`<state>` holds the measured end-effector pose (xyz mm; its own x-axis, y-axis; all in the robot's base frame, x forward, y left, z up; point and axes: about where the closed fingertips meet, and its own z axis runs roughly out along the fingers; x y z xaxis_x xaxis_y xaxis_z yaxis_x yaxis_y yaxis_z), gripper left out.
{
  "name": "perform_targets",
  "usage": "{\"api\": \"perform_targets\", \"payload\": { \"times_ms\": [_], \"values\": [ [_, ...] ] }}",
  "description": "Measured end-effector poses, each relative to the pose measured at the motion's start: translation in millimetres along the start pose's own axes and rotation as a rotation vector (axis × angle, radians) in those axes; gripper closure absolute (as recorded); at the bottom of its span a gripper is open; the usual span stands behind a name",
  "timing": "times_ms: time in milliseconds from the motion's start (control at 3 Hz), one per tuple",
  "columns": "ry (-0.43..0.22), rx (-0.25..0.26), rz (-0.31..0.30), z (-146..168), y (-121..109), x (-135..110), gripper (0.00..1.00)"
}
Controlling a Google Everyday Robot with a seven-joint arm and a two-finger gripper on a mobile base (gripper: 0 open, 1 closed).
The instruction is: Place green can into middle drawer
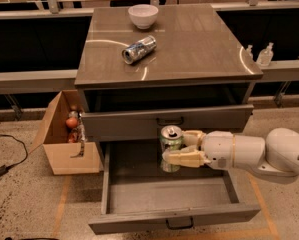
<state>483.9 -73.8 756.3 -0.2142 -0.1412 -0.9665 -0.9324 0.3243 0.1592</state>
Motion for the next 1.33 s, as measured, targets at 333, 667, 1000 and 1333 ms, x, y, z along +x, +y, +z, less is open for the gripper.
{"api": "perform_targets", "payload": {
  "times_ms": [333, 667, 1000, 1333],
  "values": [
    [0.031, -0.001, -0.028, 14, 9, 37, 1.00],
    [0.052, 0.047, -0.045, 20, 2, 50, 1.00],
    [0.051, 0.047, -0.045, 20, 2, 50, 1.00],
    [0.059, 0.065, -0.044, 22, 0, 58, 1.00]
  ]
}}
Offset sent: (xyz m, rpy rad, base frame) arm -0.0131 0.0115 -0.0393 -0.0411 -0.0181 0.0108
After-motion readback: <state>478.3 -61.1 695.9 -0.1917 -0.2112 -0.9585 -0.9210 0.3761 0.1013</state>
